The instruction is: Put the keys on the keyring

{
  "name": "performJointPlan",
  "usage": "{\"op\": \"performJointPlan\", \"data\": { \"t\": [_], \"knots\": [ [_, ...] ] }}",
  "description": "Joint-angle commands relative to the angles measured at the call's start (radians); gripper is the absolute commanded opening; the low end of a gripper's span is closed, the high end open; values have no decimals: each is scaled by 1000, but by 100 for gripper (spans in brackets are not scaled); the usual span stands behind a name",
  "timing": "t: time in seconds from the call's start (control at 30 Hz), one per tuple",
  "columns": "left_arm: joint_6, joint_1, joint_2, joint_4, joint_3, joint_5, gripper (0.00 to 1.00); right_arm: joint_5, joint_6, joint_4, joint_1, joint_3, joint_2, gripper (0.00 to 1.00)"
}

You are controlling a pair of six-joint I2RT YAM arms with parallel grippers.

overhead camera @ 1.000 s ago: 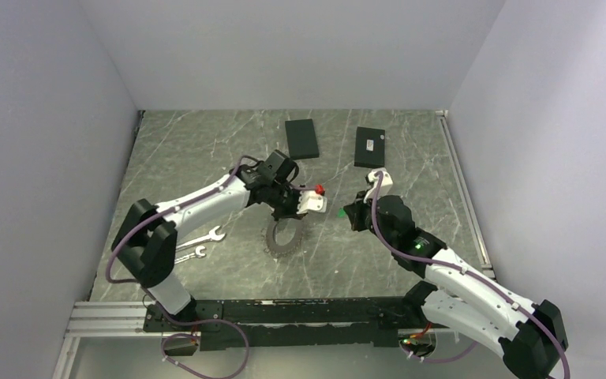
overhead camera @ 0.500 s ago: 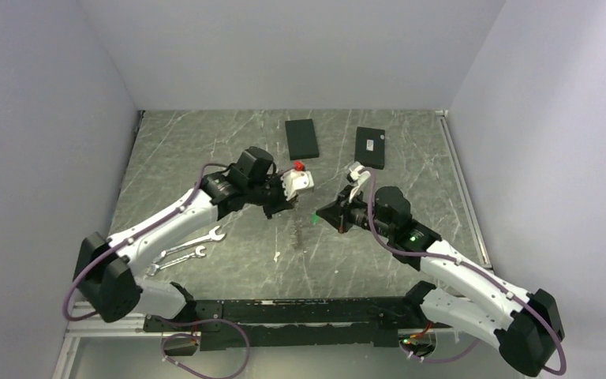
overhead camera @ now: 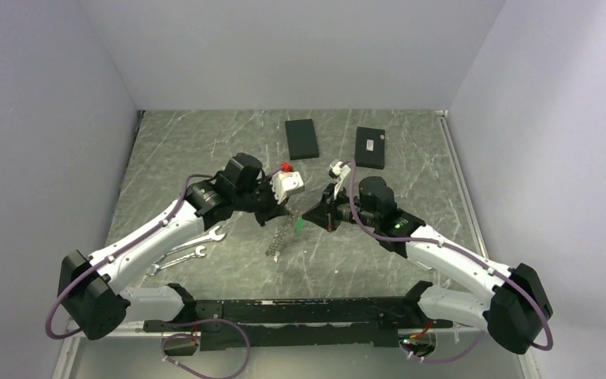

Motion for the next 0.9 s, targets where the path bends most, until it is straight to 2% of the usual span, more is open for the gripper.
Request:
{"op": "performJointPlan", "data": {
  "t": [0.0,0.1,0.23,0.33,0.5,0.63,0.87],
  "knots": [
    [-46,-3,34,-103,60,-27,0,21,-16,26,5,51,22,0],
    [-14,-34,92,-190,95,-60,0,137,-18,-25,4,57,28,0],
    [55,-110,212,-342,193,-243,0,347,-7,-118,4,65,21,0],
    [98,-130,285,-411,265,-313,0,446,15,-169,3,51,0,0],
    [162,-163,384,-428,329,-335,0,632,83,-258,2,15,-48,0],
    [166,-188,531,-438,384,-327,0,782,148,-289,-8,-37,-132,0],
    [130,-193,740,-407,444,-301,0,842,160,-282,-48,-103,-220,0]
  ]
}}
